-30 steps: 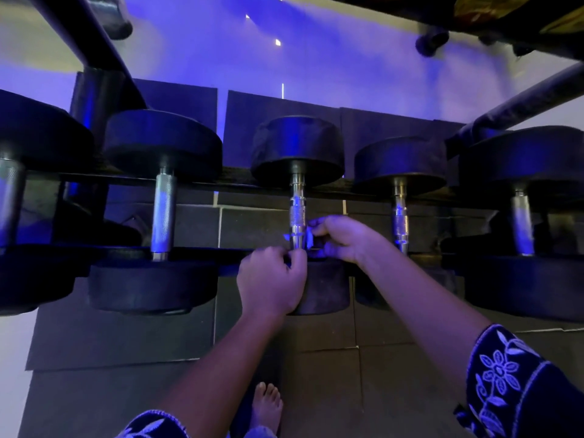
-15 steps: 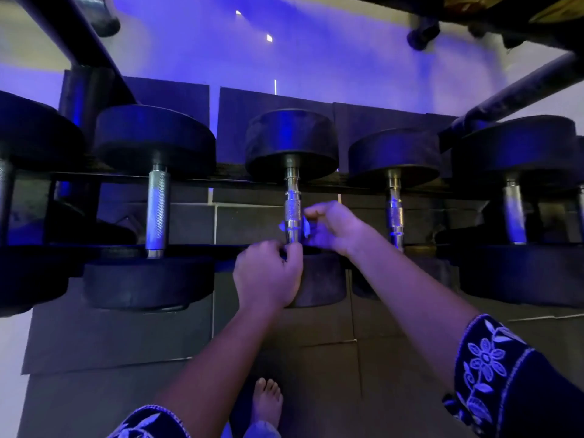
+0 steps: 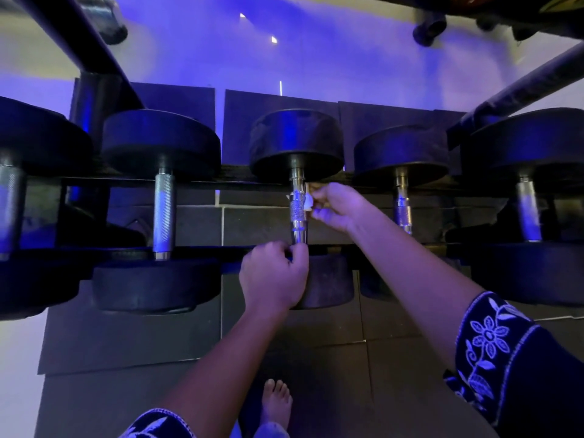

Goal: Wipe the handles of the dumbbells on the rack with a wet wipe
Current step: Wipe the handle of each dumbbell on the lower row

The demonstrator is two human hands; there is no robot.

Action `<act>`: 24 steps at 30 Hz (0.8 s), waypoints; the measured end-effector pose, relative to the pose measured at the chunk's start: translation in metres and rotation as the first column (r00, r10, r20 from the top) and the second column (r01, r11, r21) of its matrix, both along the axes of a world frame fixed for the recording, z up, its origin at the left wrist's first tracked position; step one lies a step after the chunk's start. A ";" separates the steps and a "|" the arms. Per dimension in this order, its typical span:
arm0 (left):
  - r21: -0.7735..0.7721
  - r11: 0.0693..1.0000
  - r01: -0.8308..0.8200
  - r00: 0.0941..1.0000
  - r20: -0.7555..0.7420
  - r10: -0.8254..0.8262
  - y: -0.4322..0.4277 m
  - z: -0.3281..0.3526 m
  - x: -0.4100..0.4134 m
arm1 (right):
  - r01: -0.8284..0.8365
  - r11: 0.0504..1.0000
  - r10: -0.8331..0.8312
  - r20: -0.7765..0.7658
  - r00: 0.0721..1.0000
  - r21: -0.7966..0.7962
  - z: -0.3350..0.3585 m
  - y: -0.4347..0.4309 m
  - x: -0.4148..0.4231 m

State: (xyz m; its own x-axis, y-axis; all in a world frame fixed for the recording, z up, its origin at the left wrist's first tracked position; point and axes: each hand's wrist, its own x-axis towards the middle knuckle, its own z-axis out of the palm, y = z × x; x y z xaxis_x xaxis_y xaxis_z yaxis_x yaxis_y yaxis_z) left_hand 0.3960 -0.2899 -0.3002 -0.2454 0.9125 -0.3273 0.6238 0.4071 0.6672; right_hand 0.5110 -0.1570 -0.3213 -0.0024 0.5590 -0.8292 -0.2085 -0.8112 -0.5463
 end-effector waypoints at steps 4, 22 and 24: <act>-0.009 1.000 0.007 1.000 0.000 -0.007 0.000 0.002 0.001 | -0.192 0.970 0.191 -0.021 0.981 -0.146 0.000 -0.029 0.007; -0.039 0.964 0.262 0.944 -0.199 -0.265 0.012 0.008 -0.004 | -0.299 0.949 0.286 -0.121 0.951 -0.103 0.002 -0.024 0.018; -0.039 0.960 0.279 0.937 -0.206 -0.281 0.013 0.003 -0.007 | -0.218 0.975 0.214 -0.065 0.975 -0.055 0.001 -0.008 0.013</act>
